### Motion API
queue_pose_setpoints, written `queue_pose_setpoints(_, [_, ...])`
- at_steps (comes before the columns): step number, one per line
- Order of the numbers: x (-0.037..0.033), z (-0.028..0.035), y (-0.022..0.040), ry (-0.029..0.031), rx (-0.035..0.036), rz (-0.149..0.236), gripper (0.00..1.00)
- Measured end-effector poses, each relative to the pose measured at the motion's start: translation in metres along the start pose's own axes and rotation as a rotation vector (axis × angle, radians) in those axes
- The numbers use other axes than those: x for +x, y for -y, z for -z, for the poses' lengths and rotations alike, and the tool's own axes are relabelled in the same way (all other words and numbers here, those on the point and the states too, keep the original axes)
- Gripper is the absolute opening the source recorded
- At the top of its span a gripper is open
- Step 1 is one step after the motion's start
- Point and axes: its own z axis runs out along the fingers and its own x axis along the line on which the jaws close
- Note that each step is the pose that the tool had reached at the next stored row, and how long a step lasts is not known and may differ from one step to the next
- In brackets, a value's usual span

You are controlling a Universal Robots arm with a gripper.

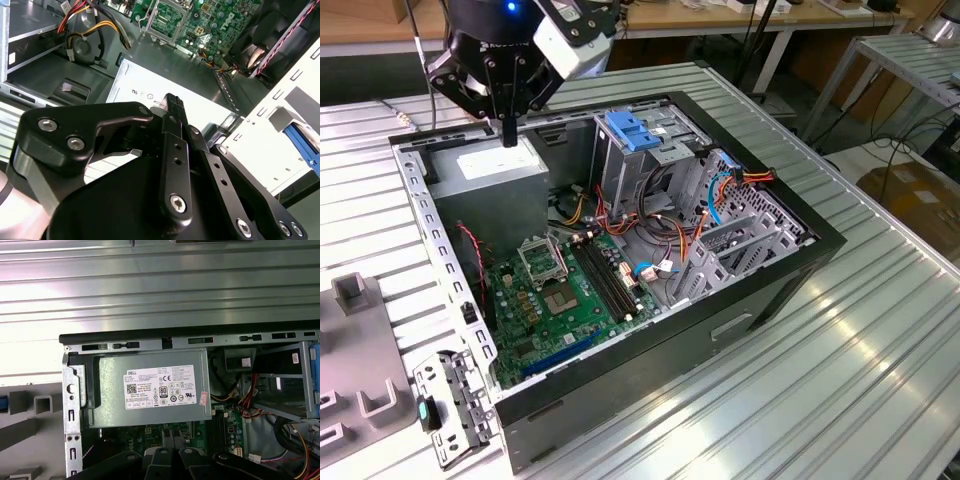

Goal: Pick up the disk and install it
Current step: 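Reach for the disk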

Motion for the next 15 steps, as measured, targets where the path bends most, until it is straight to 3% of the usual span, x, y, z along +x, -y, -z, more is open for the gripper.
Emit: queue_pose_setpoints(15, [0.0062,-0.0001,0.0005,-0.0001,0.0000,0.000,0.11])
